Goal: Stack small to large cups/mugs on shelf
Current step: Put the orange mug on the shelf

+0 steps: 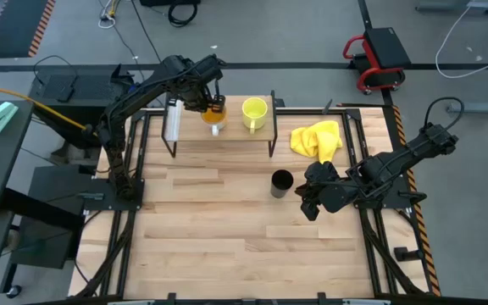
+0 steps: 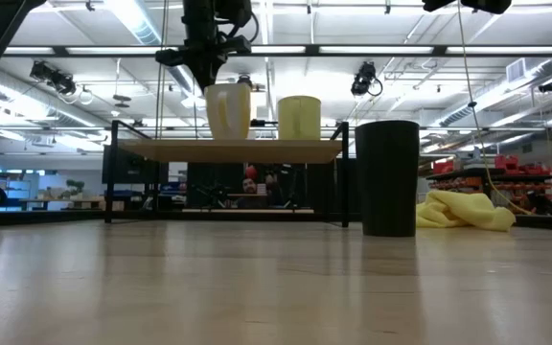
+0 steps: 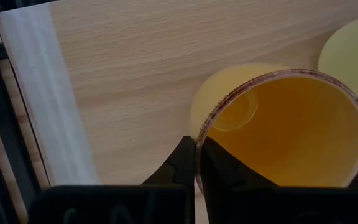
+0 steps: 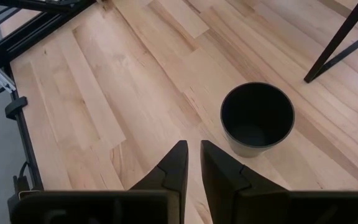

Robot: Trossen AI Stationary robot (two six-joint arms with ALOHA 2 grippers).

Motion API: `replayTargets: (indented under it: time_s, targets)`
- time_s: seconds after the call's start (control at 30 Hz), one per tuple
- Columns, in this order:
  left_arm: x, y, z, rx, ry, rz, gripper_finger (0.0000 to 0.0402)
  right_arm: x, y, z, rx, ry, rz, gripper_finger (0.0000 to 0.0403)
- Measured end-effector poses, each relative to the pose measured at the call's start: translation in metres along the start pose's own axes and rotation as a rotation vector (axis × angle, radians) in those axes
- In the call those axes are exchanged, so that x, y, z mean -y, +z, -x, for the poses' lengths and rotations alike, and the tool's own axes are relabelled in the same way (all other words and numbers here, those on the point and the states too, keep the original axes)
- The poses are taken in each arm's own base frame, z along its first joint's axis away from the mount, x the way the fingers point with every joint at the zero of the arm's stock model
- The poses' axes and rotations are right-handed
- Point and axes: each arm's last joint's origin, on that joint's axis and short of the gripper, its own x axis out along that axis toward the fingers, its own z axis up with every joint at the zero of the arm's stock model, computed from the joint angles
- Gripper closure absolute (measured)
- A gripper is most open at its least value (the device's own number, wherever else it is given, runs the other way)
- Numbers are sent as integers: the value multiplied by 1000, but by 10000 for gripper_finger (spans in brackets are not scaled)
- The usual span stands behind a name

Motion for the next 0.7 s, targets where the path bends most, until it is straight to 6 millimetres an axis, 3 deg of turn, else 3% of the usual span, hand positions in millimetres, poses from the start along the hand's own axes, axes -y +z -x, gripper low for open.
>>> replayTargets:
  time_s: [0.7]
  targets:
    - [2, 9, -10, -16, -20, -14, 387, -1, 1, 0, 23, 2, -26, 353]
